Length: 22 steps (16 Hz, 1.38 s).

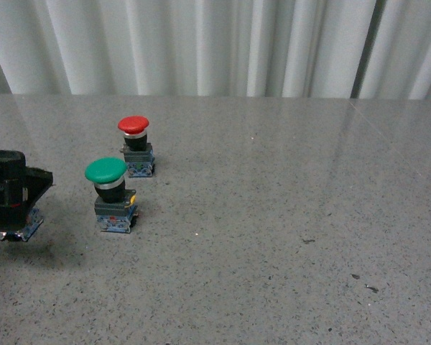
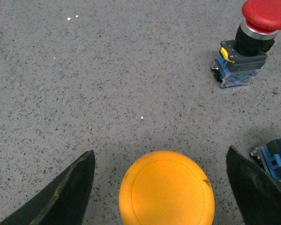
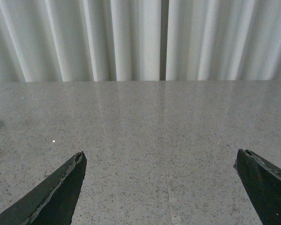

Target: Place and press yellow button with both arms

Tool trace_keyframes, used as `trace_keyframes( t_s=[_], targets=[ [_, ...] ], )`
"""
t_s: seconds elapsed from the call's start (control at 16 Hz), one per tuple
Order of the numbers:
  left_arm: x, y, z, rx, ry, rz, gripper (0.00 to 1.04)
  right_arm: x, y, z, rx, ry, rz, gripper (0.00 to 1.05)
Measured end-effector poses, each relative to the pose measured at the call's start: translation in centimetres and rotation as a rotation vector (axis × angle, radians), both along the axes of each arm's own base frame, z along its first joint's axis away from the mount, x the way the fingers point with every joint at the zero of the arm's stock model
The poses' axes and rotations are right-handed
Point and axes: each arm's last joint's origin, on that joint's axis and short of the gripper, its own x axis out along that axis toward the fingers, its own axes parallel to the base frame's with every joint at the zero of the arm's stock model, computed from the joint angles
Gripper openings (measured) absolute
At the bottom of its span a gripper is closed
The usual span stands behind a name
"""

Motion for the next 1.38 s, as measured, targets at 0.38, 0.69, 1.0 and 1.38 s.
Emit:
trace_keyframes(
  t_s=[0.38,0.69,1.0,1.38],
  targets=[
    [-0.9,-0.3,1.7,0.063,-0.032,0.012,0.35,0.0,0.0,0.0,0.0,0.0,0.0,0.98],
    [-0.7,-6.8,11.6,0.011,-0.324,-0.116,0.34,0.0,0.0,0.0,0.0,0.0,0.0,0.98],
    [4.1,-15.2,9.2,-0.076,-0.206,-0.208,0.34,0.0,0.0,0.0,0.0,0.0,0.0,0.98],
    [7.2,-20.2,4.5,-0.135,-0.072,-0.169,0.34,0.0,0.0,0.0,0.0,0.0,0.0,0.98]
  ],
)
